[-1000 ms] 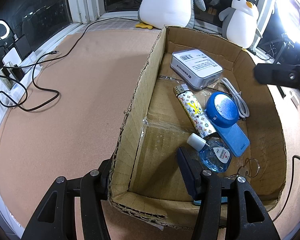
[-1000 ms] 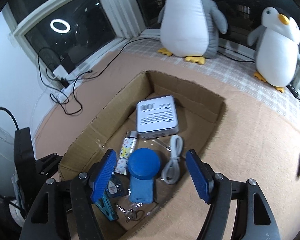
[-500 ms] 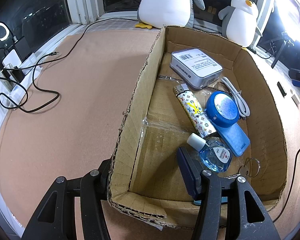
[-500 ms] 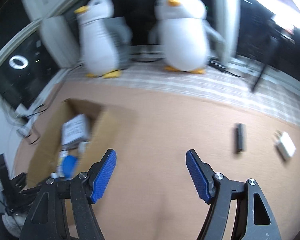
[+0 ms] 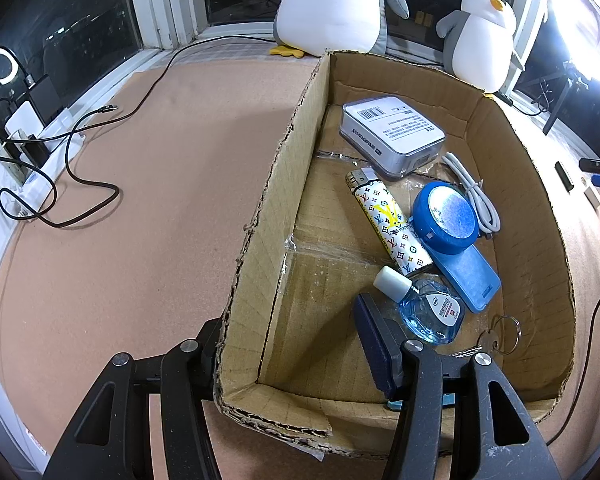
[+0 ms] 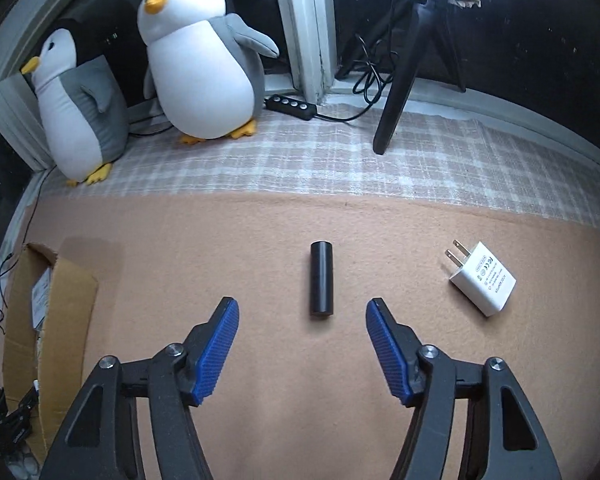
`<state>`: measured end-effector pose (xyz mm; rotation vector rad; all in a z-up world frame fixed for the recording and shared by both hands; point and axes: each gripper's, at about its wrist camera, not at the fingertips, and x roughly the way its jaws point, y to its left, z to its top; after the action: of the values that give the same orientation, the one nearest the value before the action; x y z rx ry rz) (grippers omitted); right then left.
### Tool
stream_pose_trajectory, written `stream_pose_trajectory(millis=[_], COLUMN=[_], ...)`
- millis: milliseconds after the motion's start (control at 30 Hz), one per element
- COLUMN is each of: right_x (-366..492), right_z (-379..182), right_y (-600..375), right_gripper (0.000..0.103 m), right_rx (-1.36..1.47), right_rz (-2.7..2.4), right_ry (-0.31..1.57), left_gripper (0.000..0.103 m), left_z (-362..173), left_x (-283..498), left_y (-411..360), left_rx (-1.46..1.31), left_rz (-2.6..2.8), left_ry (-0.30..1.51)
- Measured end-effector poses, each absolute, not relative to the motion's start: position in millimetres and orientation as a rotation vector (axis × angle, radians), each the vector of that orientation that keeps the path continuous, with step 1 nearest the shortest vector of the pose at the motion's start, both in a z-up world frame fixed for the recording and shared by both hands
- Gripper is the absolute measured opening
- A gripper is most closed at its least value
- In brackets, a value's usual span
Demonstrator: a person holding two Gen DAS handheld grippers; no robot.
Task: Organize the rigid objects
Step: 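Move the right tool to the black cylinder and grasp it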
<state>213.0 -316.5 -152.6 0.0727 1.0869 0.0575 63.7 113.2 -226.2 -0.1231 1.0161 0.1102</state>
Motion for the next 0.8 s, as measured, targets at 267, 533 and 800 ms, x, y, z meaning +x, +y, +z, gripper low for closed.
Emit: stream_pose_trajectory(millis=[267, 533, 800], right_x=[235, 252, 257], right_z=[-169, -187, -193], right_y=[-319, -328, -326], right_gripper=[0.048, 0.038, 0.016], right_rx=[0.076, 0.100, 0.066], right_rz=[0.033, 0.013, 0.008], right_ry=[1.135, 1.182, 1.197], left_gripper=[0.058, 0.058, 0.058], left_z=[-226, -226, -227], left_x=[64, 64, 64], left_y=[113, 113, 113], left_rx=[-0.123, -0.123, -0.122], left_rz=[0.110, 0.110, 0.110], left_ry=[1.016, 1.016, 1.015])
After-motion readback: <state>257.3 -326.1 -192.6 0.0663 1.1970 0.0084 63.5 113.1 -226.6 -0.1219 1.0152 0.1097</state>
